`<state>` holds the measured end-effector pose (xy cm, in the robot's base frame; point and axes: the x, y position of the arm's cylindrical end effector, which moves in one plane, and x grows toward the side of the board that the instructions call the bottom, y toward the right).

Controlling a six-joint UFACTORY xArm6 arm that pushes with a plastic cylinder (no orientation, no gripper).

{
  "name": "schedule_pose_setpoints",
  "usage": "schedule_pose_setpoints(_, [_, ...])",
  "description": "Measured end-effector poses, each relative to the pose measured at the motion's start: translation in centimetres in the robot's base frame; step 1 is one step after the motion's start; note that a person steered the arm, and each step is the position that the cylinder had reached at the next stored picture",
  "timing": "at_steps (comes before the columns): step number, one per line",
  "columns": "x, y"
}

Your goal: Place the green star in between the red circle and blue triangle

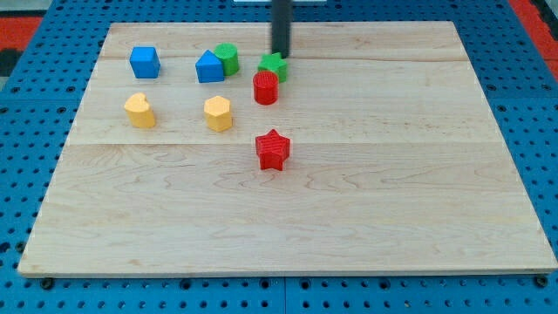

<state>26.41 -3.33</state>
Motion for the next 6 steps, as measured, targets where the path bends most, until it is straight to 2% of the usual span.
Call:
schedule_pose_setpoints(1, [0.0, -7.6])
schedule_pose_setpoints(2, [-0.3, -1.0])
schedule_pose_setpoints(3, [1.6, 10.4])
schedule_pose_setpoints(4, [2.6, 10.1])
schedule_pose_setpoints(6, [2.5, -8.9])
